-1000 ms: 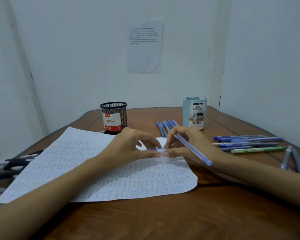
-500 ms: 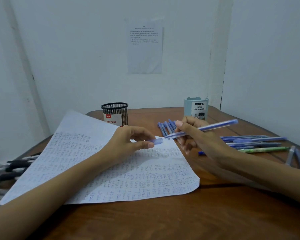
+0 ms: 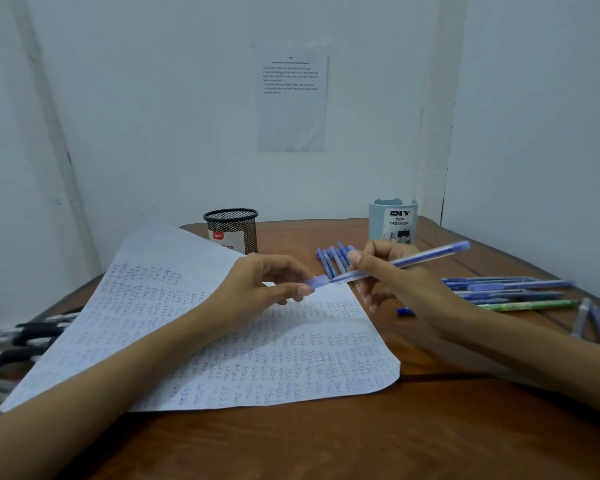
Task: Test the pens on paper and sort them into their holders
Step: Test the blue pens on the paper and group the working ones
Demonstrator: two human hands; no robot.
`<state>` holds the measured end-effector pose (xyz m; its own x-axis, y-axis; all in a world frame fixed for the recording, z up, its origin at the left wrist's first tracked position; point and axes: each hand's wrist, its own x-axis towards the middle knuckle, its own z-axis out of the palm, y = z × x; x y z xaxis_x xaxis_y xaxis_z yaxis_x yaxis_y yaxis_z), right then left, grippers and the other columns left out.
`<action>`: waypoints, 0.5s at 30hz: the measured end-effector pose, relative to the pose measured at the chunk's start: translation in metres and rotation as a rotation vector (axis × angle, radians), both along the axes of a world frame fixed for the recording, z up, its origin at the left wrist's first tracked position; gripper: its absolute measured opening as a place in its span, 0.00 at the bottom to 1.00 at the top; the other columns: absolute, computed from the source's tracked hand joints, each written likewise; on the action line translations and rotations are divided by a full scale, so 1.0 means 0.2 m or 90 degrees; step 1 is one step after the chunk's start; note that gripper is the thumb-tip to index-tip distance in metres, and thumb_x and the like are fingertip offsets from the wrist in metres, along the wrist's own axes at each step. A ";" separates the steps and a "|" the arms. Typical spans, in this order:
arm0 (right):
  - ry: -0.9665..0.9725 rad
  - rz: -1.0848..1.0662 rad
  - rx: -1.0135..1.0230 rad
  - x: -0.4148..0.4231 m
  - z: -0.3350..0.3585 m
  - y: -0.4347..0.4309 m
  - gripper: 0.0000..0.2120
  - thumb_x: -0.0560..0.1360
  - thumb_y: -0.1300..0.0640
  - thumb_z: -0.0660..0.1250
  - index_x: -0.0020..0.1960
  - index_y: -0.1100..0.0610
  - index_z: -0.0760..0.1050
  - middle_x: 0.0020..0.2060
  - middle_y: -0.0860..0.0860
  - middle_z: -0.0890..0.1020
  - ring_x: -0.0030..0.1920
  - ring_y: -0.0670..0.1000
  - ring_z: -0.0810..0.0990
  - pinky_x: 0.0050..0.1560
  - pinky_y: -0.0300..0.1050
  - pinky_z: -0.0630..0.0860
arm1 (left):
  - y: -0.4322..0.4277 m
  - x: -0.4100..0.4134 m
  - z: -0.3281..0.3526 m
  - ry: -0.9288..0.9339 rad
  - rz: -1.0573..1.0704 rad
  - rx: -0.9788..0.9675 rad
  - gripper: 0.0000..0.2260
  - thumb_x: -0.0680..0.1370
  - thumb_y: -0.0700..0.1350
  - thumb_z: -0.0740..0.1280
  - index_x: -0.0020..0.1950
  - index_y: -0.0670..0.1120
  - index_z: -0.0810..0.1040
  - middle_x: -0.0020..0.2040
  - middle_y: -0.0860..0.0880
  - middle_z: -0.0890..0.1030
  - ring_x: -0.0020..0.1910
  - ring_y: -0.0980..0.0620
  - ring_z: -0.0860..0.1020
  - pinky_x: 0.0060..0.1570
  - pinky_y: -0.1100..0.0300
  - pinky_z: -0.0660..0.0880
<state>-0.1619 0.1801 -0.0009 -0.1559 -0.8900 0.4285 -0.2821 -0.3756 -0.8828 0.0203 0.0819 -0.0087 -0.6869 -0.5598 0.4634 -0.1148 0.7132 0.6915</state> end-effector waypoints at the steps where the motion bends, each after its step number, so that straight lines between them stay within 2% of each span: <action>1: -0.008 -0.007 -0.010 0.00 0.00 0.00 0.12 0.77 0.58 0.62 0.35 0.60 0.70 0.22 0.49 0.77 0.24 0.46 0.75 0.25 0.36 0.74 | 0.00 0.00 0.00 0.002 -0.002 0.002 0.08 0.68 0.48 0.71 0.44 0.48 0.82 0.41 0.51 0.84 0.38 0.54 0.80 0.37 0.65 0.77; 3: -0.012 -0.019 -0.025 -0.01 0.01 0.01 0.13 0.77 0.58 0.62 0.35 0.59 0.71 0.22 0.49 0.77 0.23 0.46 0.74 0.25 0.36 0.74 | 0.00 0.00 0.00 -0.006 -0.004 0.001 0.08 0.68 0.48 0.71 0.45 0.48 0.82 0.39 0.54 0.84 0.38 0.56 0.80 0.37 0.65 0.76; 6: -0.004 -0.019 -0.032 0.00 0.00 0.01 0.12 0.77 0.59 0.61 0.35 0.60 0.71 0.22 0.49 0.77 0.23 0.45 0.74 0.25 0.35 0.74 | 0.00 0.00 0.00 -0.015 0.000 0.004 0.04 0.71 0.43 0.72 0.44 0.49 0.82 0.39 0.55 0.83 0.38 0.57 0.80 0.37 0.66 0.76; 11: 0.028 0.024 0.030 0.01 -0.02 0.01 0.09 0.76 0.58 0.64 0.37 0.59 0.72 0.23 0.49 0.77 0.25 0.46 0.76 0.25 0.36 0.75 | 0.02 -0.01 0.00 -0.018 -0.013 0.002 0.05 0.70 0.41 0.72 0.43 0.50 0.82 0.38 0.51 0.84 0.37 0.58 0.79 0.38 0.65 0.77; 13: 0.061 0.049 0.047 0.02 -0.04 0.00 0.07 0.76 0.53 0.62 0.41 0.56 0.72 0.27 0.48 0.77 0.27 0.44 0.76 0.25 0.36 0.74 | 0.05 -0.02 -0.01 -0.013 -0.034 -0.004 0.04 0.70 0.44 0.72 0.44 0.49 0.81 0.39 0.50 0.84 0.37 0.56 0.80 0.39 0.64 0.76; 15: 0.143 0.023 0.060 0.03 -0.06 -0.01 0.09 0.75 0.44 0.57 0.46 0.48 0.69 0.34 0.47 0.76 0.31 0.42 0.75 0.27 0.33 0.72 | 0.08 -0.03 -0.01 -0.006 -0.052 -0.010 0.08 0.69 0.48 0.70 0.46 0.46 0.82 0.39 0.49 0.83 0.37 0.54 0.80 0.40 0.64 0.77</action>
<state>-0.1549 0.1775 -0.0131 -0.0339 -0.9310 0.3635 -0.4626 -0.3078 -0.8314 0.0140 0.0975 -0.0112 -0.7339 -0.4942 0.4660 -0.0618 0.7317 0.6788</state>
